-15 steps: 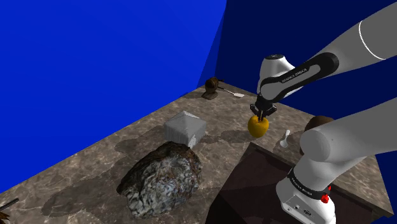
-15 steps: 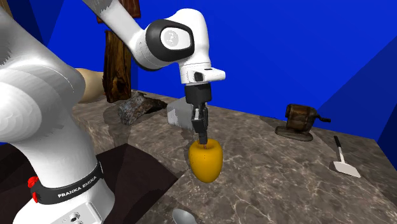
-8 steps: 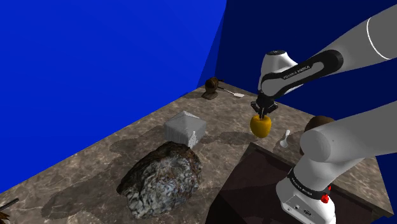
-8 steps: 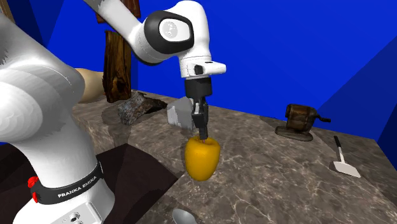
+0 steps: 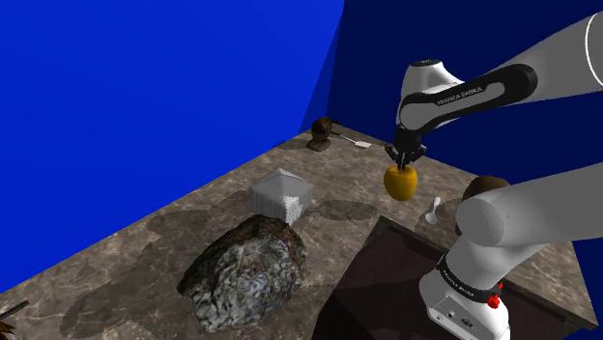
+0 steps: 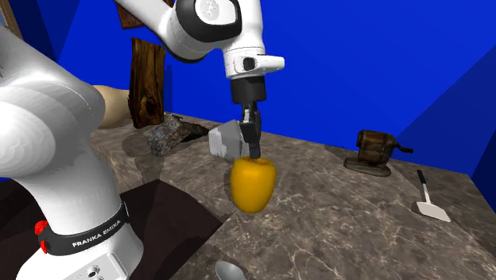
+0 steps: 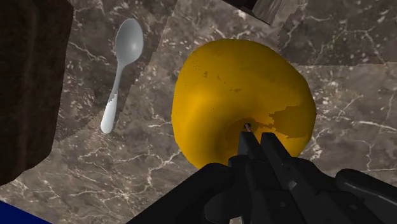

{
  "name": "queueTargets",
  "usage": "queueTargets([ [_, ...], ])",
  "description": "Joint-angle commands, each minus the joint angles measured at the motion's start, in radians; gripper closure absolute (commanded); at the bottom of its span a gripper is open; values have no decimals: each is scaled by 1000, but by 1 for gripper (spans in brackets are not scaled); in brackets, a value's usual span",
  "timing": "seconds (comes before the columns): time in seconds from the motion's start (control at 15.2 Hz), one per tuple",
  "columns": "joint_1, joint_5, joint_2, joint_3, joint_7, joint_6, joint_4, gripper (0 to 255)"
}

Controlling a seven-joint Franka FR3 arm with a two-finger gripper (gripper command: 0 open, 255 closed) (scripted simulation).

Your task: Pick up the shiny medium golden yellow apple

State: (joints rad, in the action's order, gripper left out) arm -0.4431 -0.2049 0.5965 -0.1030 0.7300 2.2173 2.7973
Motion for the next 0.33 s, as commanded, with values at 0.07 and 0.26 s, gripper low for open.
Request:
queueTargets([
  [0.07,6,9,29,2,-12,-53,-24,255],
  [0.26,8,12,38,3,-16,-72,-34,255],
])
